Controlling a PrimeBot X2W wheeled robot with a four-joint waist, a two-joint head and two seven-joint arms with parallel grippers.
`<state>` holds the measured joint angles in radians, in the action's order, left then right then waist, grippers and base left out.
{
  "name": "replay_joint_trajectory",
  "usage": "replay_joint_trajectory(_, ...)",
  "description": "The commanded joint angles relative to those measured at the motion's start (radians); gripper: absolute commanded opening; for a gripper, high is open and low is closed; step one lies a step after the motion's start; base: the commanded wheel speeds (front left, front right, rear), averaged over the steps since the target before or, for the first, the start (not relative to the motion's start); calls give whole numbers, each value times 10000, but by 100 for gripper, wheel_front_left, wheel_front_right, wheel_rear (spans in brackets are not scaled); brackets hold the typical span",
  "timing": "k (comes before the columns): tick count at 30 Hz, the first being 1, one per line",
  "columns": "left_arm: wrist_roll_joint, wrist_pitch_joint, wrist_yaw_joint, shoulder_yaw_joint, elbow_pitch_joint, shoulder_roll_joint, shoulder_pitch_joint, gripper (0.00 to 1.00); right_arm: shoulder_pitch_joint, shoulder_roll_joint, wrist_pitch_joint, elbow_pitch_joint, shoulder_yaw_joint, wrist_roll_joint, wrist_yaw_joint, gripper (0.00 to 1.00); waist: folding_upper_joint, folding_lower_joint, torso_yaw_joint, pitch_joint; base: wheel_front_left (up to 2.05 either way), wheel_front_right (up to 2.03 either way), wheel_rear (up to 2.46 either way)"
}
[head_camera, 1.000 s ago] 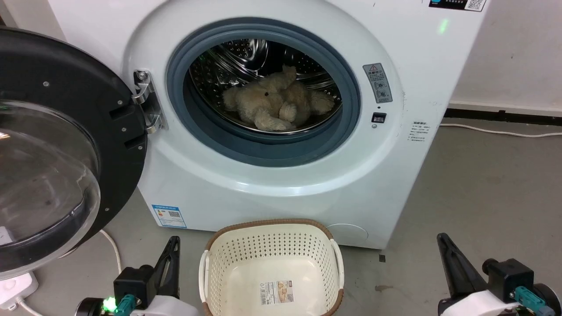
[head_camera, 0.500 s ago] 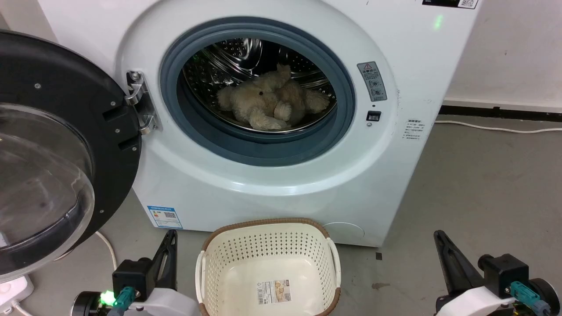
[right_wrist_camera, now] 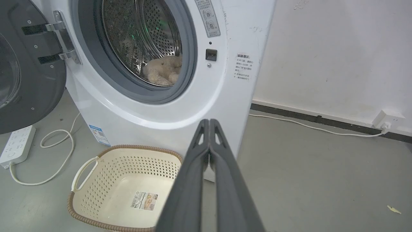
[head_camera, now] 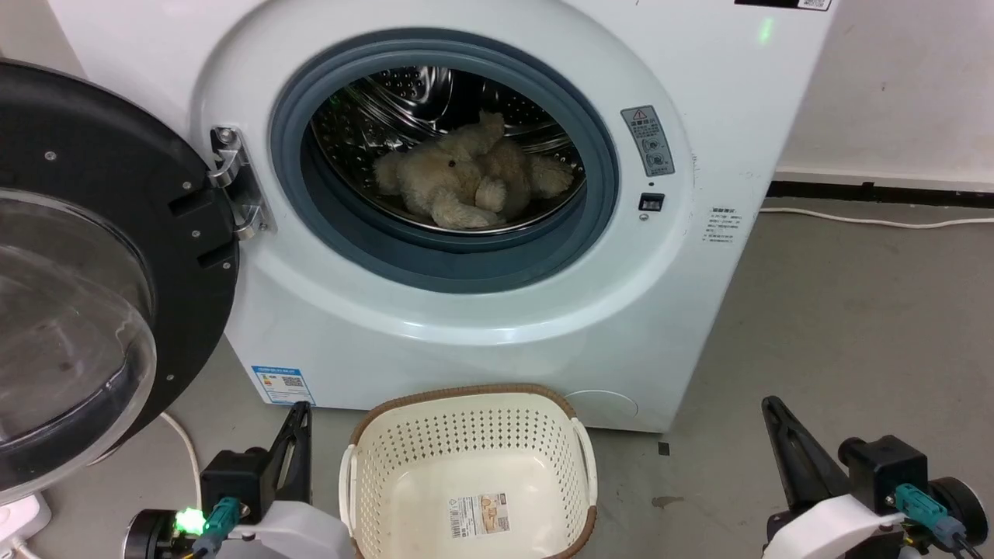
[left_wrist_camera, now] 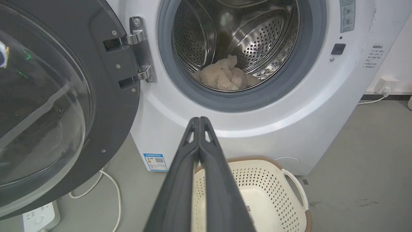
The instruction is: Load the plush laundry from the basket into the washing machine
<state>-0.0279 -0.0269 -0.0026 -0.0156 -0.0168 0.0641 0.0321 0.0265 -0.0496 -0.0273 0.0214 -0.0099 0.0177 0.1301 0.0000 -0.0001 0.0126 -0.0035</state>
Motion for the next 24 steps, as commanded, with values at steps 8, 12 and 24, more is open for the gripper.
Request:
replay_joint_trajectory(8, 211, 184, 25, 117, 134, -107, -276, 0, -224, -6, 188, -167, 74, -130, 6, 0, 0, 1, -83, 23, 0, 0, 0)
replay_joint_trajectory(12, 276, 266, 26, 155, 167, -138, -319, 0, -264, -6, 270, -212, 98, -176, 6, 0, 0, 1, -124, 34, 0, 0, 0)
replay_joint_trajectory(24, 279, 269, 26, 156, 168, -139, -321, 0, -265, -6, 273, -214, 99, -177, 6, 0, 0, 1, -126, 35, 0, 0, 0)
